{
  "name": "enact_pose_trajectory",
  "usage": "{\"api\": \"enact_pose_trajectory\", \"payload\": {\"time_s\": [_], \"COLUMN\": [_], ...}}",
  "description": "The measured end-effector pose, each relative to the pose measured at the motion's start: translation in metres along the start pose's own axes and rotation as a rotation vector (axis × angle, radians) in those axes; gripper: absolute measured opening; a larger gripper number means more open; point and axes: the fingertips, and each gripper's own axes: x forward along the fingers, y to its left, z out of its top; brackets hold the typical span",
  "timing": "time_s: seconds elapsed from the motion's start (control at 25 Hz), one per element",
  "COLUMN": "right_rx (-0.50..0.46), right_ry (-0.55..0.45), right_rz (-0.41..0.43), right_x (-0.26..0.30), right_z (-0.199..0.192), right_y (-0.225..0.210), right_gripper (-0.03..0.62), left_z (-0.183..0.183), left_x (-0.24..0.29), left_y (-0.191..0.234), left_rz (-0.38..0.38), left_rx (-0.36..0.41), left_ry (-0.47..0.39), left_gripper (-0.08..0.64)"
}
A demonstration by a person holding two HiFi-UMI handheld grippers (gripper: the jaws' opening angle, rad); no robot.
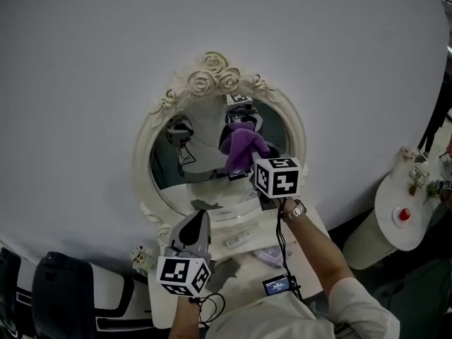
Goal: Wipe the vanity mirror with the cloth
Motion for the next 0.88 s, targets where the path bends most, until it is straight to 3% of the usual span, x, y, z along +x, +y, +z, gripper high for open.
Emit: {"api": "enact_pose_trajectory", "payload": {"time_s": [0.24,0.44,0.72,0.88], "right_rx": [0.027,0.044,0.078,0.116], "right_ry": [0.001,0.007,-0.038,-0.068], "right_rz": [-0.109,-0.168,-0.225,-0.125], "right_x": [-0.013,-0.020,-0.028,-0.031], "right_z": [0.000,-0.004,-0.006,-0.016], "right_y": [-0.061,-0.088,-0.084,-0.035], "right_gripper": [0.066,0.060,0.060,0.060], "left_z": [-0.005,-0.009,-0.014,-0.016], "left_x": [0.020,0.021,-0.002,-0.024], "left_y": [-0.022,-0.028,-0.015,0.005], "left_rz": [-0.062,-0.066,0.007,0.084], "left_rx": [-0.015,-0.026,-0.029,-0.033], "left_ry": [0.005,0.012,0.021,0.022], "left_gripper": [0.000,0.000,0.000,0.000]}}
